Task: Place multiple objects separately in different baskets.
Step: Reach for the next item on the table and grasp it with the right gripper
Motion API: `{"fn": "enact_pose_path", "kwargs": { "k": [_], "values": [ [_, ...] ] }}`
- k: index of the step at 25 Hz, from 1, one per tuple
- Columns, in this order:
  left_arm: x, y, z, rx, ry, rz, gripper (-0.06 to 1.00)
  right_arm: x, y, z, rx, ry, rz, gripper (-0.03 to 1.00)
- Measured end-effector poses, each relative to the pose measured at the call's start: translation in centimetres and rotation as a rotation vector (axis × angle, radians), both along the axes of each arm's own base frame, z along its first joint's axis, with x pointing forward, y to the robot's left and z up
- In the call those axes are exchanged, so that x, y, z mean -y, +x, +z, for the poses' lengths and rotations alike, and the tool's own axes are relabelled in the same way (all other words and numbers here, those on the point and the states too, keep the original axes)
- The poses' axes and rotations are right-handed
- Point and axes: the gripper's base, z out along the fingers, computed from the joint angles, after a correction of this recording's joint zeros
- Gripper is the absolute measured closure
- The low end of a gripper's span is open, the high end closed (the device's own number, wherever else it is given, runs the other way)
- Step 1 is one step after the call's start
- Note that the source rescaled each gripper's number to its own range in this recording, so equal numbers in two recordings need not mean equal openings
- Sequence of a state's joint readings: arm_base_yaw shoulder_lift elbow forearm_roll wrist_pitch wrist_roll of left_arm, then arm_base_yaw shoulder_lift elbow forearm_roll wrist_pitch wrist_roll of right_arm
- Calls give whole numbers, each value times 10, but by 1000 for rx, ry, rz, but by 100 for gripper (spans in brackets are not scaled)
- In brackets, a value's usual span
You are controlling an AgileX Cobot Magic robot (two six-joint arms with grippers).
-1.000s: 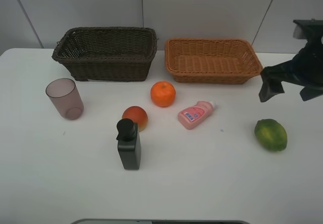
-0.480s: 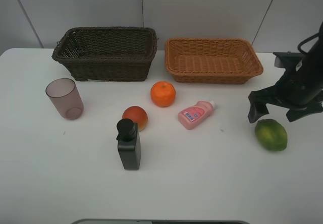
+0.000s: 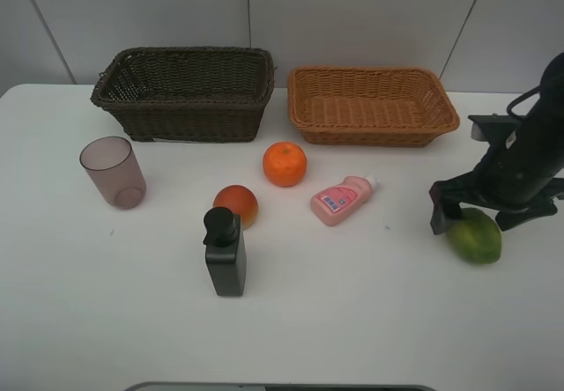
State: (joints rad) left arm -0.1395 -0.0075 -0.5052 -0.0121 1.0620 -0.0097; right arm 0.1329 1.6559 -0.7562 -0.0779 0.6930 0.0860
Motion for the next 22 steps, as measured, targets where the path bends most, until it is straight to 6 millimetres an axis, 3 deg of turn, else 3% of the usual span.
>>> {"fn": "enact_pose_path", "kwargs": {
  "k": [12, 18, 20, 22],
  "values": [
    [0, 0, 0, 0, 0, 0, -1, 0, 5, -24, -44, -15, 11, -2],
    [0, 0, 0, 0, 0, 0, -1, 0, 6, -27, -44, -15, 13, -1],
    [0, 0, 0, 0, 0, 0, -1, 0, 6, -27, -44, -18, 16, 9],
    [0, 0, 0, 0, 0, 0, -1, 0, 6, -27, -44, -18, 16, 32]
  ]
}}
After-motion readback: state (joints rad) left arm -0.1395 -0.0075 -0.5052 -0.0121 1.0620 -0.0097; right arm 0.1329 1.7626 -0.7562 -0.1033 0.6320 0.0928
